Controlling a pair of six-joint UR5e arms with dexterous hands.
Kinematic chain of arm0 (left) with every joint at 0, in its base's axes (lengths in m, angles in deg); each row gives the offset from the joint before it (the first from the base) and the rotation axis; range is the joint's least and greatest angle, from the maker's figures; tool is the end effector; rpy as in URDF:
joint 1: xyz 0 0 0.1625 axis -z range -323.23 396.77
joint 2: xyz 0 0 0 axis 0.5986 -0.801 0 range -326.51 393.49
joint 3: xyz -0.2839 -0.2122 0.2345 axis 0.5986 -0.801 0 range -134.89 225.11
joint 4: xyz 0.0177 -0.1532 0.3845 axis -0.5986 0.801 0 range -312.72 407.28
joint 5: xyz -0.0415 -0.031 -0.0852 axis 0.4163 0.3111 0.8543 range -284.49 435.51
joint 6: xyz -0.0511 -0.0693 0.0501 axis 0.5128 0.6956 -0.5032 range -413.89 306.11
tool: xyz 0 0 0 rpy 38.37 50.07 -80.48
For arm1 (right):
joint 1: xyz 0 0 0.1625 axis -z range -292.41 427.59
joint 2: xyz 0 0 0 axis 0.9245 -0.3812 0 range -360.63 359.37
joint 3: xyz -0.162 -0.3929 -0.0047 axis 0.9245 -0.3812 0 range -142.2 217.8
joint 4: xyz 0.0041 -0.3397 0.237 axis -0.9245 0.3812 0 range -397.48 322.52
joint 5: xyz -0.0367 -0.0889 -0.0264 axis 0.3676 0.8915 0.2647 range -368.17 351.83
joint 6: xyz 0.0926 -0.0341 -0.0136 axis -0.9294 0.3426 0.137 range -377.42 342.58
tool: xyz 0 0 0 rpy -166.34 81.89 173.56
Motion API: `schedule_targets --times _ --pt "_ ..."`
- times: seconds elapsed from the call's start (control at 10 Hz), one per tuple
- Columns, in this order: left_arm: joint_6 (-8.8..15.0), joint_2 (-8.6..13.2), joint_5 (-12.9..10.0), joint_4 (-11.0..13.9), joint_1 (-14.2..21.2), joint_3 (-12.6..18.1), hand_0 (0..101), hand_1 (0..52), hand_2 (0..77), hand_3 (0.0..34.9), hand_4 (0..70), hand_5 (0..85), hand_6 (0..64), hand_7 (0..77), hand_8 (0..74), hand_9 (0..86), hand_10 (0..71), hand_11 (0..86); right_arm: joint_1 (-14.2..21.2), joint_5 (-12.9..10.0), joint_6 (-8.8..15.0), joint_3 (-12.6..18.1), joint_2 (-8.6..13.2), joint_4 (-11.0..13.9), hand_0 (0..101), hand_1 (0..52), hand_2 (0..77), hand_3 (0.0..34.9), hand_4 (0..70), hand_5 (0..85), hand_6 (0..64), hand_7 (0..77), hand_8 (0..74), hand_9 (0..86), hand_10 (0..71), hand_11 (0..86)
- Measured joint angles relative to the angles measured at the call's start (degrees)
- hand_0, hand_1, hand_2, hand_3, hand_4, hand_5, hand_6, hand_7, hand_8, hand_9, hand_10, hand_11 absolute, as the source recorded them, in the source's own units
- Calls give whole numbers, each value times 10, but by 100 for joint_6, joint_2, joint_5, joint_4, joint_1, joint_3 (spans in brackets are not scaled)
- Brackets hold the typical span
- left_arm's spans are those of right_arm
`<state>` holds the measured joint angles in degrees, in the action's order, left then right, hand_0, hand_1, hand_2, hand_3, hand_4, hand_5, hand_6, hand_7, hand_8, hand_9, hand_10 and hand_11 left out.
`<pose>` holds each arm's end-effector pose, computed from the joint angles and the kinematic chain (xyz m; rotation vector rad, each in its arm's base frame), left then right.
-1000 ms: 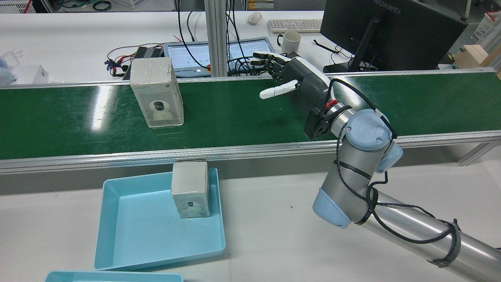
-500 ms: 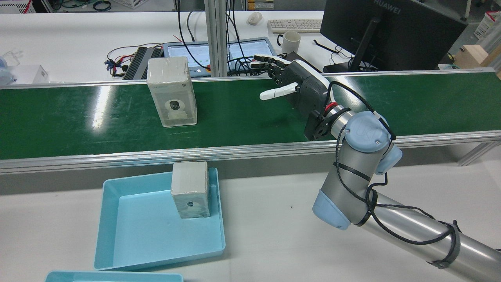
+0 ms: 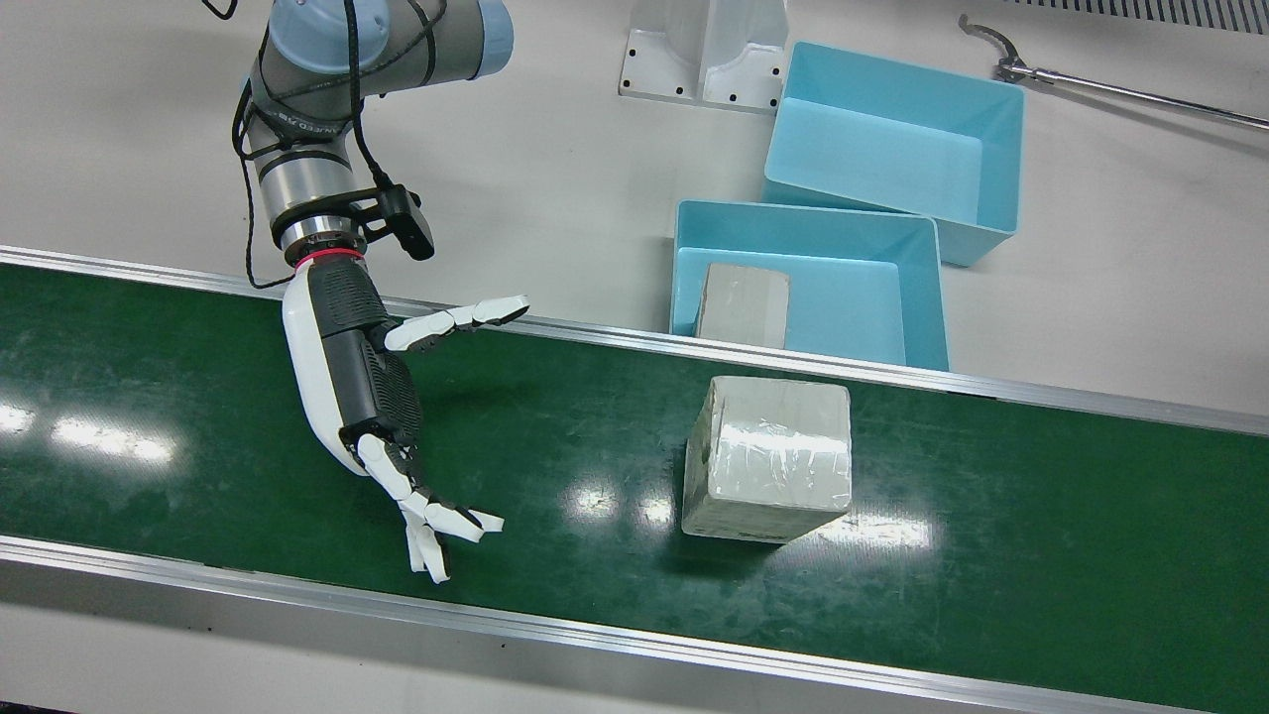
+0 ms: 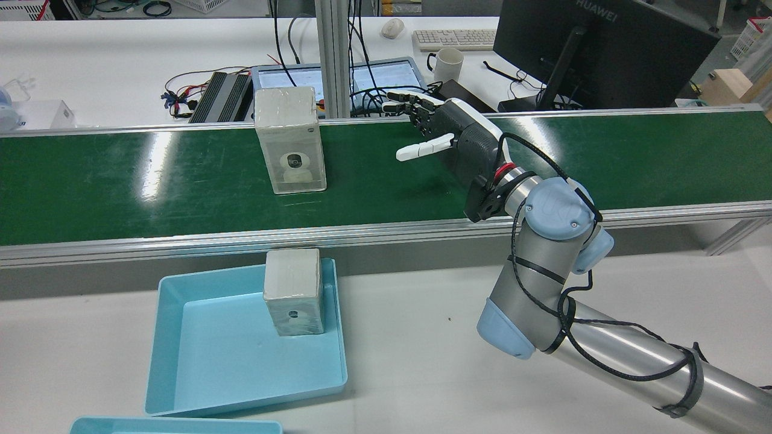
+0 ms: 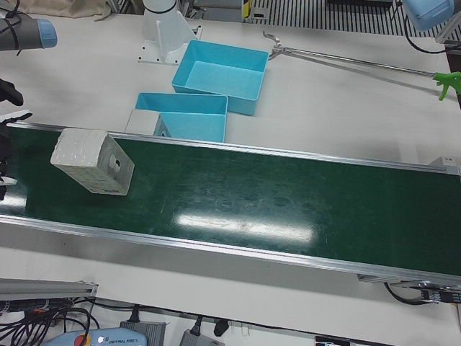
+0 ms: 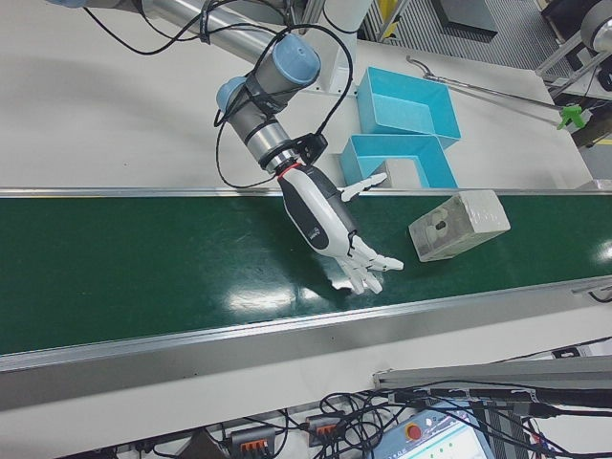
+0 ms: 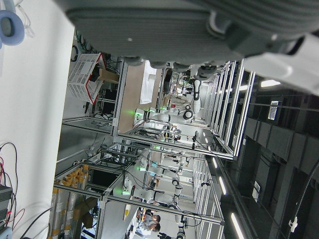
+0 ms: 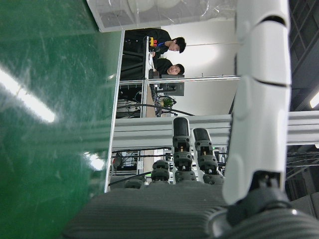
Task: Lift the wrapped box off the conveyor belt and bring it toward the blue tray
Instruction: 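Close the right hand fingers around the plastic-wrapped white box, then lift the wrapped box off the belt and carry it over the blue tray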
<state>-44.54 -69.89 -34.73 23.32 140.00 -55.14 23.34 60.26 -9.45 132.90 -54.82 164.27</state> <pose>-0.2222 -0.5133 0.5190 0.3144 -2.1716 2.2057 -0.3580 -0.5860 0.3141 -0.4570 -2.3143 1.6843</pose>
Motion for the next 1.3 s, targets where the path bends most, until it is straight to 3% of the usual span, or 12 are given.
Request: schedule_targets --times 0.2,0.3,0.9,1.0,1.1,1.2,1.3 --pt "0 0 0 0 0 0 0 0 11 0 0 11 0 5 5 5 5 5 135 -234 48 -68 104 2 479 131 82 0 136 158 87 245 49 71 0 11" --pt "0 0 0 0 0 0 0 0 11 0 0 11 0 5 5 5 5 5 190 -315 92 -116 195 3 494 164 109 0 164 175 104 267 49 82 0 11" --pt "0 0 0 0 0 0 0 0 5 0 0 11 5 5 5 5 5 5 408 -407 213 -1035 1133 -2 496 164 87 0 109 147 71 213 38 44 0 11" --pt "0 0 0 0 0 0 0 0 5 0 0 11 5 5 5 5 5 5 465 -404 244 -1196 1313 -5 505 164 87 26 109 147 71 213 38 38 0 11" --pt "0 0 0 0 0 0 0 0 5 0 0 11 5 5 5 5 0 5 512 -399 267 -1333 1481 -8 505 164 87 26 109 147 71 213 38 38 0 11" --pt "0 0 0 0 0 0 0 0 5 0 0 11 5 5 5 5 0 5 549 -404 280 -1426 1603 -6 563 256 142 60 169 245 142 300 109 136 0 11" --pt "0 0 0 0 0 0 0 0 11 0 0 11 5 5 5 5 0 5 569 -447 286 -1460 1660 0 623 251 207 0 273 349 213 371 278 300 158 11"
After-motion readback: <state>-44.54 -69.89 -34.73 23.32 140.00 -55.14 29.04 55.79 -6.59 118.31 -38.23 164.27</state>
